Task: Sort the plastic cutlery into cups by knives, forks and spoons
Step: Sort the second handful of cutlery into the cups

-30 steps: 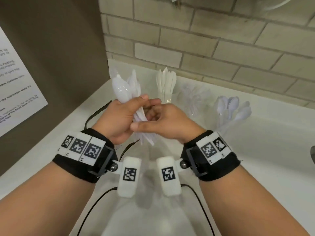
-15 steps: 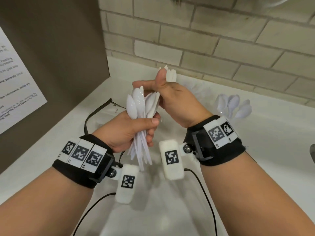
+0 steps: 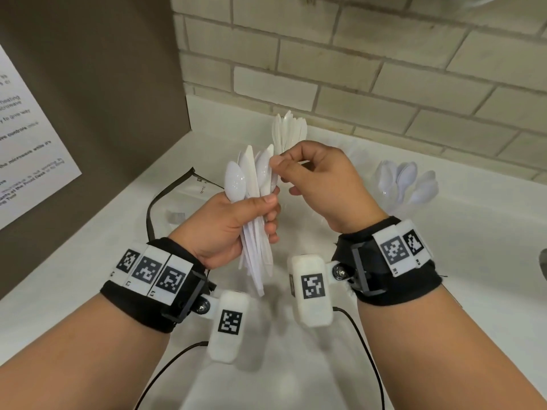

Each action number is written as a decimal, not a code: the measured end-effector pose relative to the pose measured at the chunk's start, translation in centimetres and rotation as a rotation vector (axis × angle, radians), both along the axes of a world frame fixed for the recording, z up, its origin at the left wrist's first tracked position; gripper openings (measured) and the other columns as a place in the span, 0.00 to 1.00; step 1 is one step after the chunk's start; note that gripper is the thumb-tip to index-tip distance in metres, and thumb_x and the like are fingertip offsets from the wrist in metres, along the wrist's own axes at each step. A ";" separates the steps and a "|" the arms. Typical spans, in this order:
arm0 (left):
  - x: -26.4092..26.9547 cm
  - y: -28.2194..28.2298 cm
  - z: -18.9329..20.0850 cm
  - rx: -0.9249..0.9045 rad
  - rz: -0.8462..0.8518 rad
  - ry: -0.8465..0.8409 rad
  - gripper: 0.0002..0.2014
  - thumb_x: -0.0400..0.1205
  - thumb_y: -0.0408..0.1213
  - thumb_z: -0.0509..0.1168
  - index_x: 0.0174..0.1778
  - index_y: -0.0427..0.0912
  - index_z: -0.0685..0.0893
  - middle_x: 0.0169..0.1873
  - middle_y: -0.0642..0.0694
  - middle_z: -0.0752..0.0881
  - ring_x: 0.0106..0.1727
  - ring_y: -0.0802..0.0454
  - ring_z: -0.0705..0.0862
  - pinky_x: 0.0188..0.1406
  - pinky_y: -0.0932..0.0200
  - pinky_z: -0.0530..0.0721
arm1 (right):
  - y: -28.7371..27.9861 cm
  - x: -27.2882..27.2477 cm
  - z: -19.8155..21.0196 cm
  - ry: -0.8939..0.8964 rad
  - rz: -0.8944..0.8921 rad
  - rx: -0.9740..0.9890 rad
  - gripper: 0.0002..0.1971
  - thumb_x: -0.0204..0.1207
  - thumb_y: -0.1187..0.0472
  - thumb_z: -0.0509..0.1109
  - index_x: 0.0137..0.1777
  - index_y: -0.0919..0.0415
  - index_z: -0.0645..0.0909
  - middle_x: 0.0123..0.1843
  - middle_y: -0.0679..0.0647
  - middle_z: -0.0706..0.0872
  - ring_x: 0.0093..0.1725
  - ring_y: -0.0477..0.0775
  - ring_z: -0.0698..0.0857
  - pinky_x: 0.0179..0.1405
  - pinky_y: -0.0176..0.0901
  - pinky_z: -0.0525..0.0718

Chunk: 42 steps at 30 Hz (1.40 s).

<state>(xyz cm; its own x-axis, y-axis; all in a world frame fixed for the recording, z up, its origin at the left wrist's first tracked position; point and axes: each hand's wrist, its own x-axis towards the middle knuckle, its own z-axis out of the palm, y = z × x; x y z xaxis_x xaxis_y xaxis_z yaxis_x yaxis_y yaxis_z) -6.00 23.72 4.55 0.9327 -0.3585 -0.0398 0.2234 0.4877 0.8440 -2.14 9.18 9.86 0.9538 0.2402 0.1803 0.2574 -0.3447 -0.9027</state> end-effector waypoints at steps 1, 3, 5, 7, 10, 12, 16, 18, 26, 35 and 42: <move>0.0 -0.1 0.0 -0.004 -0.006 0.003 0.05 0.78 0.33 0.64 0.48 0.41 0.81 0.29 0.45 0.76 0.31 0.51 0.78 0.38 0.53 0.85 | 0.0 -0.1 0.0 0.000 -0.008 0.008 0.09 0.74 0.54 0.74 0.40 0.60 0.83 0.39 0.61 0.88 0.37 0.61 0.81 0.45 0.61 0.87; -0.1 -0.4 -0.1 -0.006 -0.021 0.010 0.07 0.78 0.33 0.64 0.50 0.40 0.83 0.30 0.45 0.77 0.33 0.50 0.80 0.45 0.49 0.86 | 0.1 -0.1 0.0 0.008 -0.013 0.024 0.04 0.75 0.60 0.72 0.41 0.60 0.83 0.35 0.53 0.87 0.32 0.52 0.82 0.37 0.50 0.86; -0.1 -0.6 0.0 -0.016 -0.039 0.016 0.08 0.78 0.32 0.63 0.52 0.39 0.83 0.30 0.45 0.78 0.33 0.50 0.82 0.49 0.46 0.87 | 0.2 -0.2 0.2 0.016 -0.017 0.043 0.03 0.76 0.64 0.70 0.41 0.62 0.83 0.31 0.52 0.85 0.24 0.43 0.81 0.28 0.37 0.80; 0.0 -0.8 0.1 -0.010 -0.048 0.019 0.10 0.78 0.33 0.64 0.55 0.39 0.82 0.31 0.46 0.78 0.32 0.50 0.82 0.46 0.46 0.88 | 0.3 -0.1 0.2 -0.001 -0.051 0.054 0.05 0.77 0.65 0.68 0.40 0.61 0.81 0.30 0.50 0.83 0.22 0.38 0.80 0.27 0.32 0.78; 0.2 -0.7 0.2 0.031 -0.038 -0.005 0.14 0.78 0.34 0.64 0.59 0.39 0.82 0.32 0.48 0.79 0.30 0.52 0.78 0.34 0.52 0.86 | 0.3 0.2 0.2 -0.048 -0.126 0.097 0.07 0.78 0.62 0.67 0.38 0.57 0.77 0.35 0.51 0.83 0.28 0.41 0.82 0.31 0.35 0.81; 0.2 -0.6 0.1 0.056 -0.035 -0.022 0.12 0.78 0.34 0.64 0.57 0.41 0.83 0.32 0.48 0.79 0.29 0.52 0.76 0.31 0.54 0.83 | 0.4 0.5 0.1 -0.082 -0.170 0.130 0.08 0.78 0.61 0.66 0.38 0.56 0.76 0.37 0.54 0.83 0.36 0.53 0.85 0.38 0.48 0.85; 0.1 -0.8 -0.4 0.115 -0.029 -0.026 0.11 0.77 0.35 0.64 0.55 0.40 0.82 0.30 0.47 0.79 0.26 0.53 0.74 0.26 0.58 0.79 | 0.2 0.7 1.3 -0.120 -0.254 0.299 0.06 0.81 0.61 0.60 0.42 0.57 0.72 0.35 0.54 0.89 0.35 0.57 0.88 0.41 0.53 0.85; 0.0 -0.9 -0.8 0.124 -0.023 -0.013 0.12 0.77 0.34 0.65 0.55 0.39 0.82 0.29 0.47 0.78 0.24 0.54 0.73 0.23 0.60 0.76 | -0.3 0.5 2.8 -0.129 -0.270 0.526 0.06 0.86 0.61 0.54 0.47 0.59 0.69 0.30 0.56 0.88 0.29 0.59 0.88 0.33 0.50 0.87; 0.4 -1.0 -1.0 -0.002 -0.018 0.034 0.14 0.77 0.31 0.64 0.58 0.41 0.81 0.30 0.49 0.75 0.28 0.55 0.72 0.29 0.59 0.75 | -0.7 0.1 2.1 -0.102 -0.036 0.031 0.10 0.74 0.55 0.76 0.45 0.61 0.82 0.25 0.44 0.79 0.21 0.41 0.76 0.22 0.32 0.74; 0.3 -1.1 -0.9 -0.001 -0.050 0.014 0.08 0.78 0.29 0.63 0.49 0.43 0.84 0.31 0.47 0.73 0.29 0.54 0.72 0.31 0.58 0.75 | 0.1 0.4 0.3 -0.058 0.011 -0.012 0.11 0.67 0.62 0.82 0.46 0.56 0.85 0.33 0.60 0.81 0.34 0.65 0.86 0.39 0.49 0.89; 0.4 -1.2 -1.4 0.035 -0.020 0.035 0.12 0.77 0.33 0.64 0.56 0.43 0.82 0.30 0.50 0.75 0.28 0.55 0.73 0.32 0.58 0.78 | -0.2 0.9 0.1 0.085 0.015 0.144 0.08 0.76 0.67 0.72 0.42 0.57 0.76 0.32 0.51 0.77 0.23 0.41 0.76 0.22 0.32 0.72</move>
<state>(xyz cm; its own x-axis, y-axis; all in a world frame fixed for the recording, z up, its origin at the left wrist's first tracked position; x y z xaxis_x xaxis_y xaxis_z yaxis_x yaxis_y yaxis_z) -5.63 22.56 3.14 0.9230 -0.3752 -0.0851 0.2626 0.4530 0.8519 -1.20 8.97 9.96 0.9638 0.2317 0.1322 0.1816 -0.2070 -0.9613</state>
